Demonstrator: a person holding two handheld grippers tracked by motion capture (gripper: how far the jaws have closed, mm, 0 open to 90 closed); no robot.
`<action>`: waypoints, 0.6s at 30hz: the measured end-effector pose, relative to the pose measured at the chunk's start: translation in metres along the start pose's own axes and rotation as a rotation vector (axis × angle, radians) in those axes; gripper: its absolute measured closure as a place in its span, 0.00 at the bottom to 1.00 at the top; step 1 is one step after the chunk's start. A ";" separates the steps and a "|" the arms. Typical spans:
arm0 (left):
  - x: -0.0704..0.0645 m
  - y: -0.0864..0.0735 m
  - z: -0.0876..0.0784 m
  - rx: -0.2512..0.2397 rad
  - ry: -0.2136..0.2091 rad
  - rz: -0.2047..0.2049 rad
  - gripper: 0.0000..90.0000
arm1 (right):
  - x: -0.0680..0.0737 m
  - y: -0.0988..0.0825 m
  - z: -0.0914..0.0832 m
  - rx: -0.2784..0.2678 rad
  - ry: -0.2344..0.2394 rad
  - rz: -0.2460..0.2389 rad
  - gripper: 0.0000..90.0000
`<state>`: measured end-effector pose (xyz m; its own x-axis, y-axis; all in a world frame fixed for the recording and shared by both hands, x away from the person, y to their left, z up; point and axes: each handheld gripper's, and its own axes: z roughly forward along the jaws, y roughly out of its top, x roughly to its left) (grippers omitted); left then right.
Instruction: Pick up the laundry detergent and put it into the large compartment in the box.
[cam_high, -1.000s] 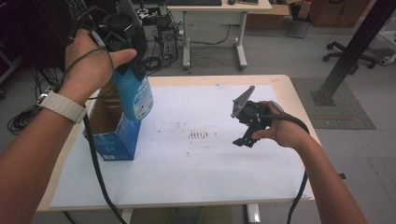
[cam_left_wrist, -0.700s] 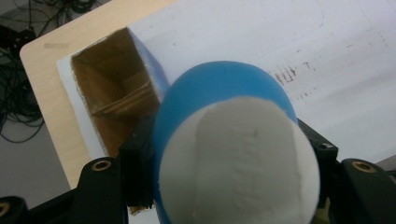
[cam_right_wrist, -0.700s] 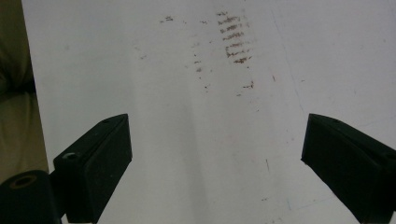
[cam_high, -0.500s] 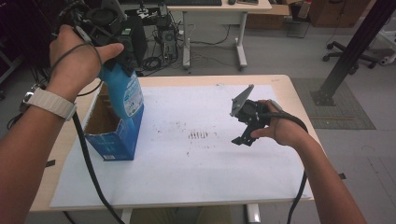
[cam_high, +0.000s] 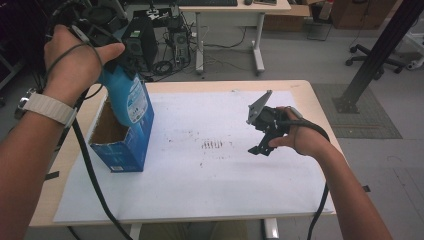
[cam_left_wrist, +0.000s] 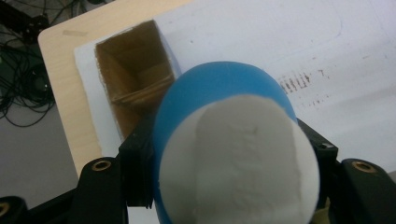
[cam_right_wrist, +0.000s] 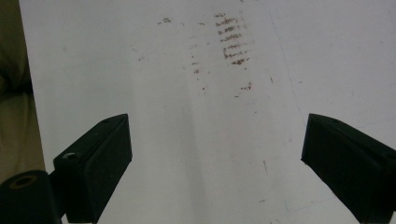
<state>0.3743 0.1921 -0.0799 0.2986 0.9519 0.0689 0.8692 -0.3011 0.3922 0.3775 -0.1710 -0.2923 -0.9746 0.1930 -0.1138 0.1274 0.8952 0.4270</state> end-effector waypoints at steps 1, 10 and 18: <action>0.001 0.000 0.000 0.000 0.002 -0.005 0.42 | 0.000 0.000 0.000 0.000 0.000 -0.001 0.09; 0.013 -0.003 0.002 0.010 0.034 -0.041 0.42 | -0.001 0.001 0.000 -0.001 0.001 -0.003 0.09; 0.024 -0.003 0.004 0.016 0.053 -0.075 0.42 | -0.002 0.000 0.000 0.000 0.001 -0.002 0.09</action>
<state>0.3799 0.2154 -0.0829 0.2112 0.9734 0.0887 0.8949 -0.2291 0.3830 0.3792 -0.1708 -0.2923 -0.9751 0.1905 -0.1136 0.1252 0.8955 0.4271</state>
